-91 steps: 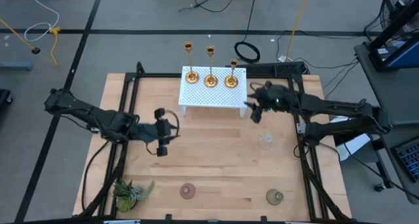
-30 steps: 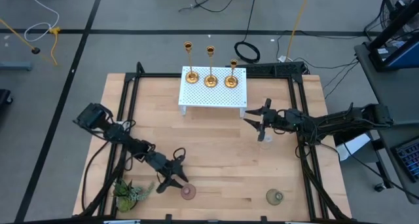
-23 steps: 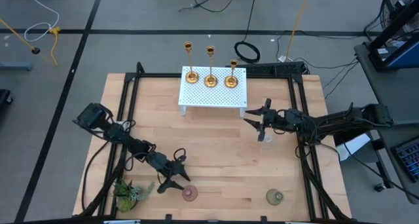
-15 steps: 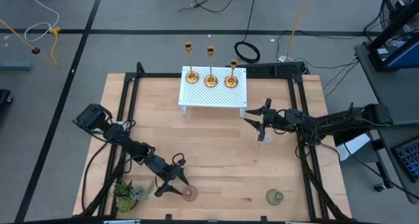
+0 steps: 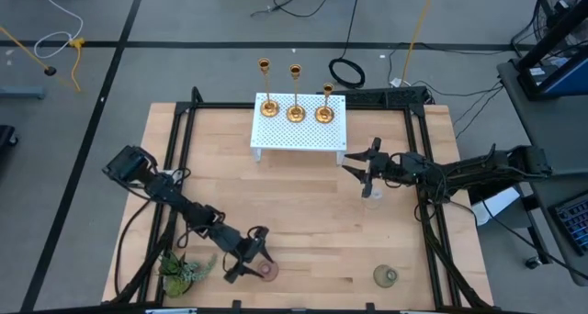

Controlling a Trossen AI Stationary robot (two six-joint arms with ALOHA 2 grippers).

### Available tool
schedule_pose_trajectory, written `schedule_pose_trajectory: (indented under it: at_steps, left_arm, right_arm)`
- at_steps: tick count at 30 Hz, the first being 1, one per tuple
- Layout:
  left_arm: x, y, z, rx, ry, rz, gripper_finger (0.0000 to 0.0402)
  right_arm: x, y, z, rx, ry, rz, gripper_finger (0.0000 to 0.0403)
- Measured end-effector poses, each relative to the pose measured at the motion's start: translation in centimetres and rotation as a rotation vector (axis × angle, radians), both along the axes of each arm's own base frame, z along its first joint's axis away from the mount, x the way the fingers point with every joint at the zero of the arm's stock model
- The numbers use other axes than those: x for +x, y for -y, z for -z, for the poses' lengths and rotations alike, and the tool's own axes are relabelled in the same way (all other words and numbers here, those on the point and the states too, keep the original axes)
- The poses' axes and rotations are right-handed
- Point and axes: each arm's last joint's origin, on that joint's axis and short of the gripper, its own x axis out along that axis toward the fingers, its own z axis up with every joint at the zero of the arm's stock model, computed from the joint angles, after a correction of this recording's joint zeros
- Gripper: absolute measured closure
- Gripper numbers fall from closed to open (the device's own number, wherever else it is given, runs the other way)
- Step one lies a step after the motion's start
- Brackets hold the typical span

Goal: Pick & Place candle stick holders
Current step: Put the bottom left pink glass candle holder aligned with the golden candle holder on the shelf

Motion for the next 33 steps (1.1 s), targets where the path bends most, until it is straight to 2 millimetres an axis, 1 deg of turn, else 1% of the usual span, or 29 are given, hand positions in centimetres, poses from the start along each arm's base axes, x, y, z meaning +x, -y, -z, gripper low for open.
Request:
schedule_pose_trajectory:
  at_steps: [12,24,33]
  left_arm:
    - [0.9,-1.6,0.2,0.031,-0.005,-0.052,0.0163]
    - [2.2,-4.2,0.3,0.051,-0.008,-0.162,0.0163]
    - [2.6,-4.9,0.1,0.028,0.002,-0.182,0.0162]
  right_arm:
    - [0.0,0.0,0.0,0.0,-0.001,0.0,0.0248]
    - [0.0,0.0,0.0,0.0,-0.001,0.0,0.0248]
    - [0.0,0.0,0.0,0.0,-0.002,0.0,0.0248]
